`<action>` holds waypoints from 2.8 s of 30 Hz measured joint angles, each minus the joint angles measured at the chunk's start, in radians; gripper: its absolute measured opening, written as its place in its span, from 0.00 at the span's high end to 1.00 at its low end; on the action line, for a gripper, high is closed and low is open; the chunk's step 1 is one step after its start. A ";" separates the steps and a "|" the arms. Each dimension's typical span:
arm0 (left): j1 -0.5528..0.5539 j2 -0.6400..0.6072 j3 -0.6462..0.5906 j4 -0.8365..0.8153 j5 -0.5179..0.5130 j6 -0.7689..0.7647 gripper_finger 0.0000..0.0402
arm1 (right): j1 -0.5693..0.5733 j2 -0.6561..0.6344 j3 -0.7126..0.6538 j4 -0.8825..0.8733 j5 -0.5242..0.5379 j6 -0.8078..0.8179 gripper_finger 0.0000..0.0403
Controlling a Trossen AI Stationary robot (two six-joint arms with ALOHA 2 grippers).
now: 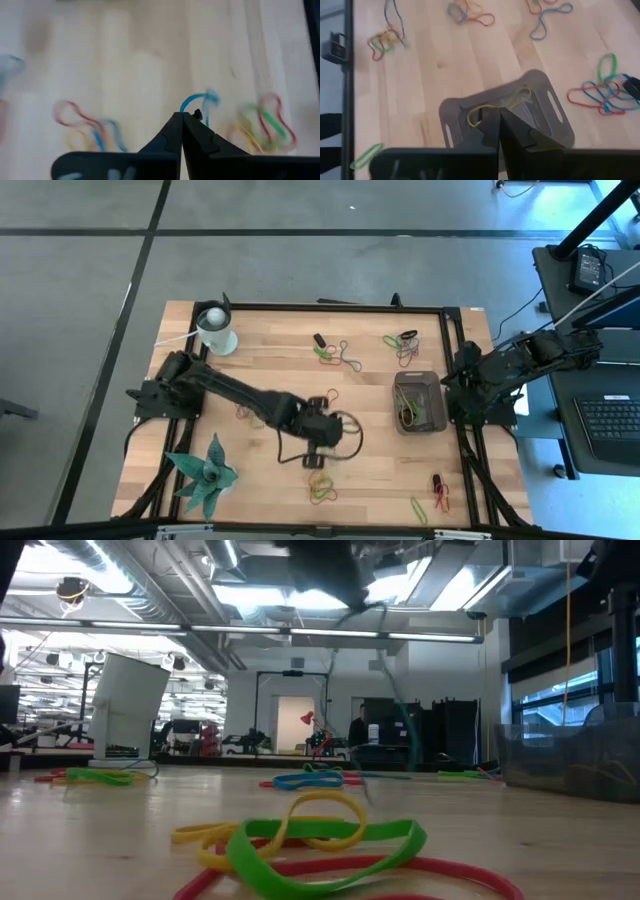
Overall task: Pick and place rubber bands into bin
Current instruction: Put the blue rubber band into the black bin
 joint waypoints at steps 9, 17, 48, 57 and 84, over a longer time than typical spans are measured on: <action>0.110 -0.014 0.217 0.088 -0.067 0.240 1.00 | 0.000 0.000 0.000 -0.019 -0.002 -0.045 0.97; 0.242 -0.013 0.264 0.339 -0.015 0.318 1.00 | 0.000 0.000 0.000 -0.009 -0.019 -0.072 0.97; 0.379 0.441 0.264 1.043 0.382 0.381 1.00 | 0.000 0.000 0.000 0.011 0.016 0.039 0.97; 0.343 0.555 0.264 1.094 0.379 0.381 1.00 | 0.000 0.000 0.000 0.014 0.017 0.039 0.97; 0.352 0.591 0.454 0.995 0.350 0.431 1.00 | 0.000 0.000 0.000 0.014 0.018 0.065 0.97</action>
